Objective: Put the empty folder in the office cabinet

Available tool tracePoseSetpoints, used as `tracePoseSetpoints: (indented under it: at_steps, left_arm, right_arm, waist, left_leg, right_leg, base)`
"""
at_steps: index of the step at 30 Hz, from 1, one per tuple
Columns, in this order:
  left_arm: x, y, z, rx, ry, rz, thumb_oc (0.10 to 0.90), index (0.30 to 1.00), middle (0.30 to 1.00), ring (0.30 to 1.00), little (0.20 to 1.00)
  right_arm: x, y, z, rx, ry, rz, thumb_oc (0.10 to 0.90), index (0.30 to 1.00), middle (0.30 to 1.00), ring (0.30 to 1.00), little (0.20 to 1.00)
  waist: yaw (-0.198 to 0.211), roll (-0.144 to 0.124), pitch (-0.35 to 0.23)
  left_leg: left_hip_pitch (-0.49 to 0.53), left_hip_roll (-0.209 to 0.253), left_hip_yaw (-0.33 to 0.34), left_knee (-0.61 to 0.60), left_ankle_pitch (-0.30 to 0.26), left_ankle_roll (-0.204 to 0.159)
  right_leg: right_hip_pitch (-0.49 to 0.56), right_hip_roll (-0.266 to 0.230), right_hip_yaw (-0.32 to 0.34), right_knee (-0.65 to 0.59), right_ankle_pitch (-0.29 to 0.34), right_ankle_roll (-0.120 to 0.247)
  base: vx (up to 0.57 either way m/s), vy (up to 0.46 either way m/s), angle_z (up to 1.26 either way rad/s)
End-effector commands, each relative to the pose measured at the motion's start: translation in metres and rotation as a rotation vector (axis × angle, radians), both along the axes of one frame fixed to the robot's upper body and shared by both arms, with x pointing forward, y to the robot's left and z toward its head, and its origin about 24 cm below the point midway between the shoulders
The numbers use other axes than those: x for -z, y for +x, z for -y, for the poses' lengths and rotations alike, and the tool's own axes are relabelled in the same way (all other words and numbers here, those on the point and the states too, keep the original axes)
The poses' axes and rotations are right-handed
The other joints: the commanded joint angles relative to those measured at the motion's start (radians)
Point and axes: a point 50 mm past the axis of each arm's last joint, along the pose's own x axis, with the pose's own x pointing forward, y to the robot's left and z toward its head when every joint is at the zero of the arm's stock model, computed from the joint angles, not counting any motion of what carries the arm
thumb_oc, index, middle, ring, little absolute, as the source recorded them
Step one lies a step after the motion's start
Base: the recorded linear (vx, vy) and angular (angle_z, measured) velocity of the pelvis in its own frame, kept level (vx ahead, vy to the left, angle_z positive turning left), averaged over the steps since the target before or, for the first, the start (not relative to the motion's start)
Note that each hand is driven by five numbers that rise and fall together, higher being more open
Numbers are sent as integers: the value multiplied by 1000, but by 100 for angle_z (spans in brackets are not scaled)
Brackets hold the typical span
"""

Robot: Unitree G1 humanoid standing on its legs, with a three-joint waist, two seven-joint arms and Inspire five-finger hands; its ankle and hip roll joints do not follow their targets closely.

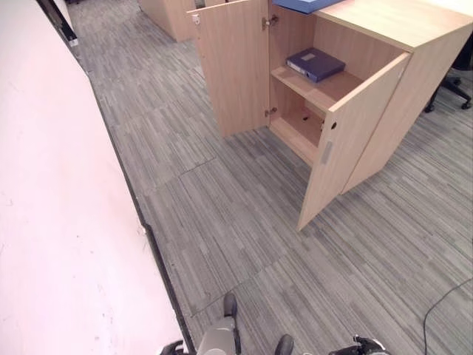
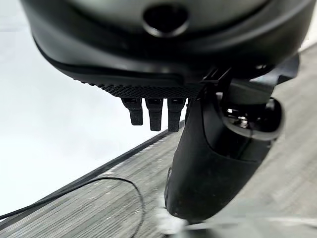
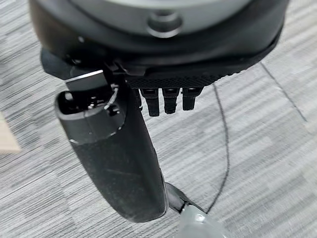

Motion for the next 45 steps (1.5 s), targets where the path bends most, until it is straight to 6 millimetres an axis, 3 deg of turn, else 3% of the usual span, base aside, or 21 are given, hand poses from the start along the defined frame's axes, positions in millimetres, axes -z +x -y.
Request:
tracePoseSetpoints:
  at_steps: [1,4,8,9,10,11,12,13,14,17,19,20,21,22,24,26,28,30,33,38,45]
  left_arm:
    - [0,1,0,-47,-4,22,800,900,900,900,900]
    - [1,-8,-1,-51,0,-3,800,900,900,900,900]
    - [0,-12,-7,-47,18,-22,800,900,900,900,900]
    - [0,-10,-8,-41,18,-14,800,900,900,900,900]
    - [-2,-1,-8,0,20,14,800,900,900,900,900]
    - [-2,-1,-8,0,20,14,800,900,900,900,900]
    - [-4,7,-8,29,24,38,800,900,900,900,900]
    - [-4,7,-8,29,24,38,800,900,900,900,900]
    - [-5,14,-9,42,24,60,800,900,900,900,900]
    - [-7,16,-15,54,42,70,800,900,900,900,900]
    - [-10,19,-19,61,57,88,800,900,900,900,900]
    - [-11,22,-23,61,78,98,800,900,900,900,900]
    - [-11,22,-23,60,77,99,800,900,900,900,900]
    - [-13,24,-26,60,90,101,800,900,900,900,900]
    - [-13,23,-29,61,107,91,800,900,900,900,900]
    - [-12,19,-32,63,121,62,800,900,900,900,900]
    - [-12,16,-33,66,126,48,800,900,900,900,900]
    - [-11,11,-34,77,125,19,800,900,900,900,900]
    - [-7,-2,-27,67,107,-15,800,900,900,900,900]
    - [-4,-11,-23,-8,77,-25,800,900,900,900,900]
    - [-12,36,-12,95,55,130,800,900,900,900,900]
  right_arm:
    - [1,-23,14,20,-42,-63,800,900,900,900,900]
    - [2,-28,11,27,-30,-79,800,900,900,900,900]
    - [7,-39,4,5,-9,-129,800,900,900,900,900]
    - [7,-40,3,-3,-2,-136,800,900,900,900,900]
    - [7,-33,1,-4,8,-117,800,900,900,900,900]
    - [7,-33,1,-4,8,-117,800,900,900,900,900]
    - [6,-28,1,4,14,-94,800,900,900,900,900]
    - [6,-28,1,4,14,-94,800,900,900,900,900]
    - [4,-21,2,-10,8,-81,800,900,900,900,900]
    - [1,2,-6,-83,17,-12,800,900,900,900,900]
    - [-4,31,-27,-173,67,103,800,900,900,900,900]
    - [-11,53,-42,-232,110,198,800,900,900,900,900]
    - [-11,54,-42,-232,110,198,800,900,900,900,900]
    - [-17,67,-50,-271,130,255,800,900,900,900,900]
    - [-28,89,-65,-337,151,332,800,900,900,900,900]
    - [-39,107,-73,-380,164,392,800,900,900,900,900]
    - [-41,110,-74,-381,173,406,800,900,900,900,900]
    - [-38,105,-72,-362,179,390,800,900,900,900,900]
    - [-28,89,-66,-336,165,328,800,900,900,900,900]
    - [-12,55,-43,-256,119,198,800,900,900,900,900]
    - [0,12,-17,-118,68,56,800,900,900,900,900]
  waist:
    - [13,15,-51]
    - [23,25,-74]
    - [46,12,-107]
    - [54,6,-115]
    - [63,-7,-137]
    - [64,-8,-137]
    - [61,-8,-140]
    - [62,-11,-139]
    - [50,-6,-128]
    - [38,-12,-114]
    - [18,2,-88]
    - [1,11,-57]
    - [2,12,-56]
    - [-6,14,-33]
    - [-20,14,5]
    - [-40,-24,21]
    - [-51,-39,22]
    - [-67,-61,19]
    - [-64,-69,-13]
    - [-68,-45,-66]
    - [-87,-44,-89]
  left_leg:
    - [2,42,23,1,-68,10]
    - [15,34,20,1,-28,3]
    - [41,-23,6,1,-15,27]
    - [48,-50,-2,1,-28,40]
    - [79,-132,-14,1,-84,80]
    - [79,-135,-13,1,-85,81]
    - [120,-202,-28,1,-128,118]
    - [120,-206,-27,1,-130,121]
    - [163,-276,-55,1,-169,163]
    - [190,-325,-80,1,-201,194]
    - [217,-314,-119,1,-211,201]
    - [236,-297,-151,1,-203,197]
    - [236,-296,-149,1,-204,195]
    - [248,-289,-168,1,-202,194]
    - [256,-279,-192,1,-190,190]
    - [288,-317,-237,1,-220,182]
    - [301,-335,-262,1,-232,181]
    - [322,-361,-302,1,-249,183]
    - [338,-385,-337,1,-286,190]
    - [412,-312,-359,1,-340,175]
    - [423,-227,-326,89,-374,114]
  right_leg:
    - [99,-76,-11,24,-104,159]
    - [119,-84,-4,15,-107,165]
    - [144,-158,-5,25,-100,196]
    - [142,-188,-8,44,-95,209]
    - [121,-280,-16,140,-63,246]
    - [120,-284,-16,144,-64,248]
    - [85,-370,-23,285,6,261]
    - [82,-376,-21,290,5,264]
    - [32,-459,-4,469,129,262]
    - [-22,-500,37,613,208,261]
    - [-137,-448,105,686,140,214]
    - [-229,-351,159,665,61,178]
    - [-230,-350,161,666,59,176]
    - [-270,-297,174,632,28,163]
    - [-341,-193,175,501,54,144]
    - [-399,-107,201,260,154,184]
    - [-412,-82,212,179,196,199]
    - [-444,-68,233,106,259,223]
    - [-371,-66,203,22,268,204]
    - [-357,-65,160,110,204,174]
    - [-269,-36,138,116,101,143]
  base:
    - [257,187,16]
    - [251,175,5]
    - [330,271,-18]
    - [350,433,-4]
    - [352,438,8]
    - [418,601,20]
    - [169,278,27]
    - [305,556,29]
    - [145,305,33]
    - [158,292,43]
    - [92,45,59]
    - [50,-68,65]
    - [36,-131,63]
    - [-41,-109,59]
    - [7,-170,46]
    - [225,-184,28]
    - [254,-124,46]
    - [347,-146,71]
    - [287,-141,79]
    - [459,-215,26]
    - [287,-211,24]
